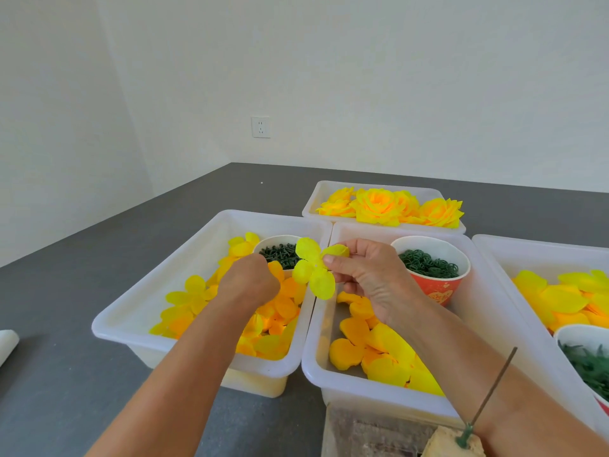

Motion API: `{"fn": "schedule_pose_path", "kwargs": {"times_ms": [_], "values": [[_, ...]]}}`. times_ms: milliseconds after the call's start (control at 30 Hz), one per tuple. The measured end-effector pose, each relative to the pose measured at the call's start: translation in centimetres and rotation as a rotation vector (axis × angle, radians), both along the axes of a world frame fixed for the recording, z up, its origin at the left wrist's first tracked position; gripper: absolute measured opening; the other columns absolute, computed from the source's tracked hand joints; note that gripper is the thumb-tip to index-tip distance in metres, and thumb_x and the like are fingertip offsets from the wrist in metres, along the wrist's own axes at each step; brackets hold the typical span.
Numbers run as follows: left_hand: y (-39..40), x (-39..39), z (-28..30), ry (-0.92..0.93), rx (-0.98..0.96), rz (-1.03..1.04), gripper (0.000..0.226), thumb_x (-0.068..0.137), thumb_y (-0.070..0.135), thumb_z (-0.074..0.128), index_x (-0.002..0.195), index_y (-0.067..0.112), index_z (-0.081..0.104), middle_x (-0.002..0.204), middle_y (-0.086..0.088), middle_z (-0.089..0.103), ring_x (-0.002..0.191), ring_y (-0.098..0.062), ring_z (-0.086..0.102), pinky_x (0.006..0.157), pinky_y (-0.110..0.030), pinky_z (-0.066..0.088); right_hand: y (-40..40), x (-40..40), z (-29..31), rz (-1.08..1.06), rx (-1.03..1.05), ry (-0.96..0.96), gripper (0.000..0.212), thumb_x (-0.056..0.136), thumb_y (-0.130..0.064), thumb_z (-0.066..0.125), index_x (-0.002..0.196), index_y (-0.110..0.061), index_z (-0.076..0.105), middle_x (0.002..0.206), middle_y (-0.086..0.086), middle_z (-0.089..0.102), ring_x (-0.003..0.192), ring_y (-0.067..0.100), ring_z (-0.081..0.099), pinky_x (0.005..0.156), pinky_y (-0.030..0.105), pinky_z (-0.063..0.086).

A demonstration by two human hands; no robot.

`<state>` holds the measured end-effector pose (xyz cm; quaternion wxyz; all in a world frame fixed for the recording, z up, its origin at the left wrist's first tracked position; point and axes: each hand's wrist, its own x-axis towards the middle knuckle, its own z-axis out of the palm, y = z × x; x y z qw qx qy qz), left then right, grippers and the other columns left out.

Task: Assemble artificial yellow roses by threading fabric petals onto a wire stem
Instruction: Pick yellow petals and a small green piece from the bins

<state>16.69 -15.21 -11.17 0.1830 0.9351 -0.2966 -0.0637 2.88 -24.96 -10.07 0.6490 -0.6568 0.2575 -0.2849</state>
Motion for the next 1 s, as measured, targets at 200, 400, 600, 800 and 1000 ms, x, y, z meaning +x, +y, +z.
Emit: {"fn": "schedule_pose_path", "kwargs": {"times_ms": [200, 400, 600, 800, 1000], "values": [[0.0, -0.3, 1.1, -0.02, -0.759, 0.03, 0.019, 0.088, 0.012, 0.056, 0.106, 0.009, 0.061, 0.102, -0.009, 0.066, 0.097, -0.026, 0.06, 0.081, -0.031, 0.046, 0.1, 0.2, -0.1, 0.042, 0.016, 0.056, 0.01, 0.08, -0.007, 0.07, 0.079, -0.015, 0.065, 0.066, -0.002, 0.067, 0.057, 0.007, 0.06, 0.059, 0.025, 0.047], [0.4, -2.0, 2.1, 0.731, -0.776, -0.27, 0.055, 0.063, 0.037, 0.075, 0.103, 0.0, 0.066, 0.09, -0.015, 0.069, 0.079, -0.022, 0.063, 0.077, -0.035, 0.052, 0.1, 0.0, -0.1, 0.056, 0.033, 0.041, 0.01, 0.078, -0.01, 0.073, 0.079, -0.015, 0.064, 0.063, -0.005, 0.067, 0.059, 0.007, 0.061, 0.062, 0.025, 0.046], [0.5, -1.4, 1.8, 0.868, -0.833, -0.243, 0.026, 0.081, 0.006, 0.066, 0.106, 0.001, 0.066, 0.088, -0.011, 0.067, 0.073, -0.018, 0.063, 0.064, -0.027, 0.055, -0.1, -0.2, 0.1, 0.054, 0.101, 0.013, 0.007, 0.079, -0.013, 0.071, 0.078, -0.013, 0.064, 0.062, -0.004, 0.069, 0.055, 0.003, 0.063, 0.057, 0.02, 0.046], [0.3, -1.6, 1.7, 0.784, -0.81, -0.203, 0.025, 0.082, 0.007, 0.067, 0.106, 0.001, 0.067, 0.088, -0.013, 0.067, 0.074, -0.02, 0.063, 0.063, -0.026, 0.053, -0.1, -0.6, 0.2, -0.01, 0.016, 0.053, 0.01, 0.08, -0.017, 0.071, 0.078, -0.009, 0.066, 0.061, -0.002, 0.07, 0.051, 0.001, 0.061, 0.047, 0.015, 0.045], [0.0, -0.2, 1.2, 0.587, -0.722, -0.008, 0.009, 0.086, -0.001, 0.059, 0.09, 0.006, 0.063, 0.085, -0.017, 0.059, 0.071, -0.029, 0.057, 0.051, -0.027, 0.053, -1.5, -2.1, 0.8, -0.043, 0.061, 0.074, 0.009, 0.089, -0.014, 0.061, 0.081, -0.01, 0.065, 0.072, 0.002, 0.071, 0.059, 0.008, 0.061, 0.056, 0.022, 0.045]]}}
